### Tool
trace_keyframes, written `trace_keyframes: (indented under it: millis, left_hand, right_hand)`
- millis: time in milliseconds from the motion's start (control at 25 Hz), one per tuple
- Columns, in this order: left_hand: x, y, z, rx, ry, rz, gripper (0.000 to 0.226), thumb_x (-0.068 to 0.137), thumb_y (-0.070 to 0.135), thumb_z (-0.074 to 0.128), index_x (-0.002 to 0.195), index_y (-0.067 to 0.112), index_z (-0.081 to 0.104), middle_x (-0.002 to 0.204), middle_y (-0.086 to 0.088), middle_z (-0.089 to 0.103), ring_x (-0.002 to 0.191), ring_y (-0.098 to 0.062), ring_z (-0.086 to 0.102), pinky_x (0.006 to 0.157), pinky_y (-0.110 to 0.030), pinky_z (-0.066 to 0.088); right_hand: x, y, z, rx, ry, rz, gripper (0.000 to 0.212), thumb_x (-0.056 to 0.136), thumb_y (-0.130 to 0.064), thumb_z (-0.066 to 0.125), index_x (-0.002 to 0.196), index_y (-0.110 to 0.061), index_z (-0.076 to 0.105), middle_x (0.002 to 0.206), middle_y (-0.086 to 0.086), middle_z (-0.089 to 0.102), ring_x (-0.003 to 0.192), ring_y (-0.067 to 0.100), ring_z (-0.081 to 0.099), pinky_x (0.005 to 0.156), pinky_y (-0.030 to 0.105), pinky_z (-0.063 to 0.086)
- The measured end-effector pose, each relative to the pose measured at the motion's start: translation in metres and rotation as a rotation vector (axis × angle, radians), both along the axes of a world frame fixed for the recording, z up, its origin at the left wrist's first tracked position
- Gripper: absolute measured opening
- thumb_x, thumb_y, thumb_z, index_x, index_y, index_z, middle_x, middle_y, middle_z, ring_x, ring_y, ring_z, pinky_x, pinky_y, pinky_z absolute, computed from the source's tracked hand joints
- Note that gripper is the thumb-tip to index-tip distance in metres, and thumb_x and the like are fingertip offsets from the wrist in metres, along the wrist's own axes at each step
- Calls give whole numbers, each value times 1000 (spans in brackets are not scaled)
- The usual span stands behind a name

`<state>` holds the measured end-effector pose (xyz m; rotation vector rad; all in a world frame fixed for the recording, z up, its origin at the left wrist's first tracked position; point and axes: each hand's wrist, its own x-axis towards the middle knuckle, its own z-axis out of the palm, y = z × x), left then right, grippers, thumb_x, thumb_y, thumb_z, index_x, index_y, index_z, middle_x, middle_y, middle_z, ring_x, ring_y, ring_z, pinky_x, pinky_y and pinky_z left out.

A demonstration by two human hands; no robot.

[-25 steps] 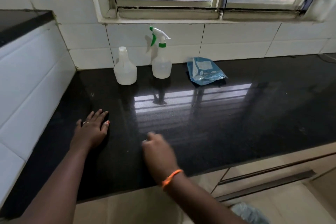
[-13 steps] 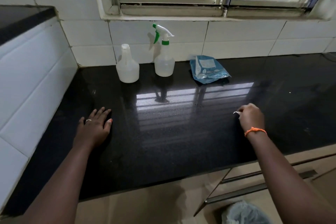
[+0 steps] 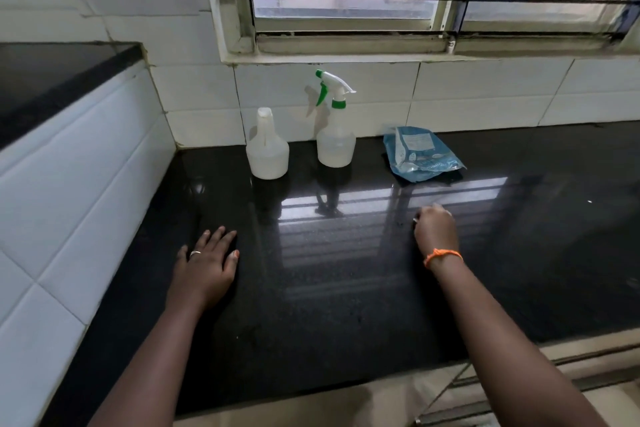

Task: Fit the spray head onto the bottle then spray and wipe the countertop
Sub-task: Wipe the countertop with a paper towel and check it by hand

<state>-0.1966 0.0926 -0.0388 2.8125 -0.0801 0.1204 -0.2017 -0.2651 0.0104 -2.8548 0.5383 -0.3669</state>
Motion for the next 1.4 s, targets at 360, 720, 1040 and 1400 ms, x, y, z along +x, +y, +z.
trace_keyframes:
  millis: [360, 720, 1040, 1400]
  left_hand:
    - [-1, -1, 3, -5, 16, 9, 47, 96, 34, 33, 143, 32, 26, 157, 8, 18, 145, -11, 9, 117, -44, 5]
    - [-5, -5, 7, 51, 6, 8, 46, 97, 32, 34, 142, 24, 31, 156, 0, 23, 144, -19, 17, 115, -47, 14]
    - [-42, -176, 70, -200, -66, -194, 23, 91, 19, 50, 109, 7, 58, 117, -23, 60, 105, -40, 58, 82, -39, 45]
    - [-220, -450, 37, -764, 355, -669, 8, 77, 4, 70, 76, 7, 62, 78, -13, 65, 69, -19, 59, 72, -38, 53]
  right_hand:
    - [-52, 190, -16, 4, 17, 921, 28, 89, -4, 36, 97, 2, 62, 107, 20, 57, 97, 36, 53, 75, 43, 49]
    - [-94, -47, 9, 25, 105, 174, 22, 89, -17, 53, 99, -6, 69, 109, 17, 62, 102, 31, 58, 83, 33, 42]
    - [-194, -144, 0, 1453, -145, -32, 33, 85, 17, 36, 83, 2, 66, 71, 2, 73, 63, 4, 69, 61, 11, 55]
    - [-293, -212, -21, 1577, -293, -186, 14, 85, 4, 54, 87, -6, 63, 65, -2, 71, 59, 1, 66, 55, 10, 53]
